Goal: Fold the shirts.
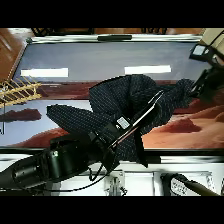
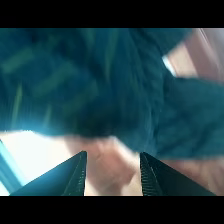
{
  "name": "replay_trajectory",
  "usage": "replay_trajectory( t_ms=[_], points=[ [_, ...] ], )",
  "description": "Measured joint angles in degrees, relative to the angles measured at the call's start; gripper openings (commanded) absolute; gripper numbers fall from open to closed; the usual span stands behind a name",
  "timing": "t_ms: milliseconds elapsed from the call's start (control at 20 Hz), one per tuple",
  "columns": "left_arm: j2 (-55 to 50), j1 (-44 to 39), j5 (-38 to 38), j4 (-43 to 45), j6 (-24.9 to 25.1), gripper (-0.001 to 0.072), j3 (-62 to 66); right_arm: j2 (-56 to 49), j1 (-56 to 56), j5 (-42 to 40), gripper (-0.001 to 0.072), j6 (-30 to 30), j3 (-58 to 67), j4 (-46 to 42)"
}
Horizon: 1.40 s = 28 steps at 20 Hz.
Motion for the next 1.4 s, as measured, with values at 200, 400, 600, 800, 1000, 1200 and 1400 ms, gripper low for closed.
replay_trajectory(
  t_ms=[200,400,600,800,1000,1200,1400],
  points=[
    [0.2,2.2,-2.1,0.5,3.9,0.0053,0.2,-2.2,0.6,0.3,0.0469,-7.8,0.0,2.4],
    [0.4,4.9,-3.1,0.8,8.5,0.0052,0.3,-2.9,1.0,1.7,0.0468,-11.8,0.0,5.5],
    [0.5,6.1,-4.6,0.9,12.8,0.0052,0.3,-3.1,1.3,2.1,0.0468,-13.2,0.0,5.1],
    [0.5,6.4,-6.0,0.9,14.4,0.0053,0.3,-2.3,1.4,2.9,0.0468,-11.7,0.0,4.8],
    [0.5,6.5,-6.3,0.9,15.4,0.0053,0.4,-0.5,2.0,3.2,0.0468,-11.0,0.0,5.4],
    [0.7,6.5,-6.3,0.9,16.1,0.0053,0.5,-0.1,6.0,3.1,0.0468,-10.8,-1.5,4.7],
    [2.0,6.5,-6.5,0.9,16.3,0.0052,0.5,0.0,9.6,3.0,0.0467,-10.7,-5.2,3.0]
  ],
)
